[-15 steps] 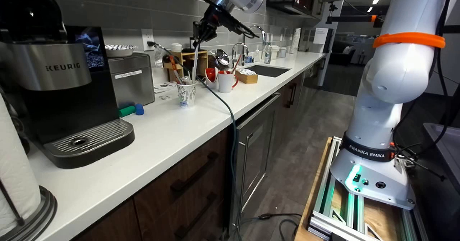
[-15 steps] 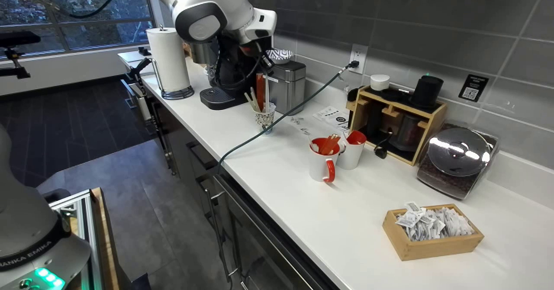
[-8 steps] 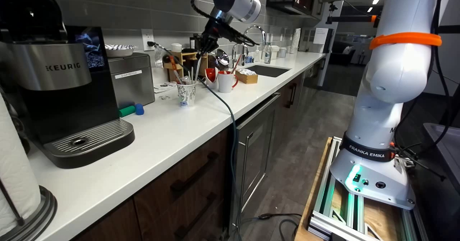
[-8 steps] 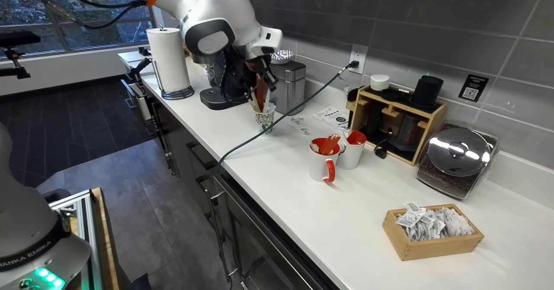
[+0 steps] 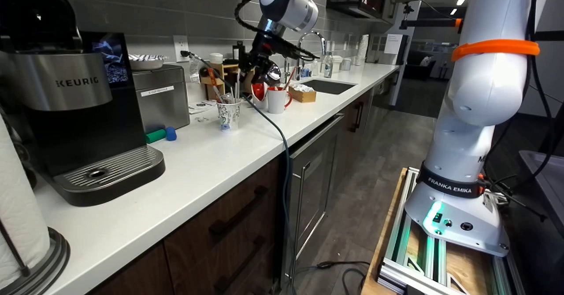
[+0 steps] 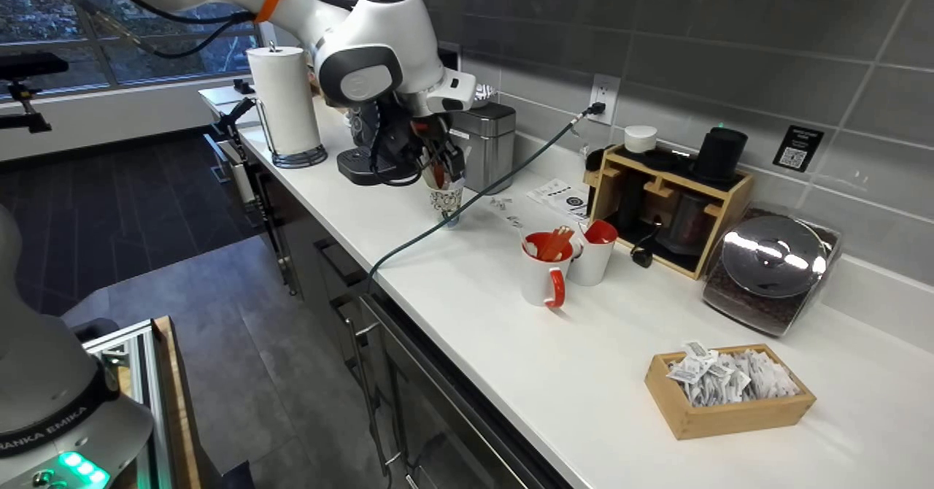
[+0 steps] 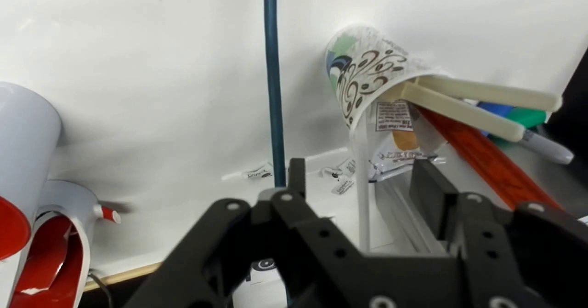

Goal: Remove the spoon from the mug

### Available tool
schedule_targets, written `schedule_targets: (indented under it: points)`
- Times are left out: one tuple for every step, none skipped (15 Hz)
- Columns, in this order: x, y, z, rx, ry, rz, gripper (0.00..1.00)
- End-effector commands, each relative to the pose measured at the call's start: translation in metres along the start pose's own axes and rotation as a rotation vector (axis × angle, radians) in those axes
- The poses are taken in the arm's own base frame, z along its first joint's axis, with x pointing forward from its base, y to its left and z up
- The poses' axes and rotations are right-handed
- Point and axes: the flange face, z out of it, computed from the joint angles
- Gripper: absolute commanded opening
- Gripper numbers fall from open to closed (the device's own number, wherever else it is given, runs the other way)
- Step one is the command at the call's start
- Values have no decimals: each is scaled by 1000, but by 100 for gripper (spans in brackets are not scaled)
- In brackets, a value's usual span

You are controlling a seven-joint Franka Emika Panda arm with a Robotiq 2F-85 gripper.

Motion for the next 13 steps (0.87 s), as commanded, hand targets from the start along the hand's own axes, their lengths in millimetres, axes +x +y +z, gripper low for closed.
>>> schedule_targets:
  points:
    - [-6,-5,-9,26,-63,-18,94]
    - [-9,-8,-14,39,-81,-24,100]
    - [-13,-11,-23,58,-105,-34,100]
    - [-17,-15,-31,78,-130,-46,100]
    - [-21,-18,-42,98,-150,-60,100]
    - [-24,-19,-56,112,-170,-66,100]
    - [-25,-16,-68,92,-165,-47,100]
    - [-22,-9,-82,54,-129,-18,100]
    - [-18,1,-95,4,-106,4,100]
    - [-21,18,-106,-75,-128,14,100]
    - [-29,32,-117,-131,-183,-18,100]
    - [-41,46,-128,-153,-234,-60,100]
    - [-22,27,-111,-99,-171,-36,100]
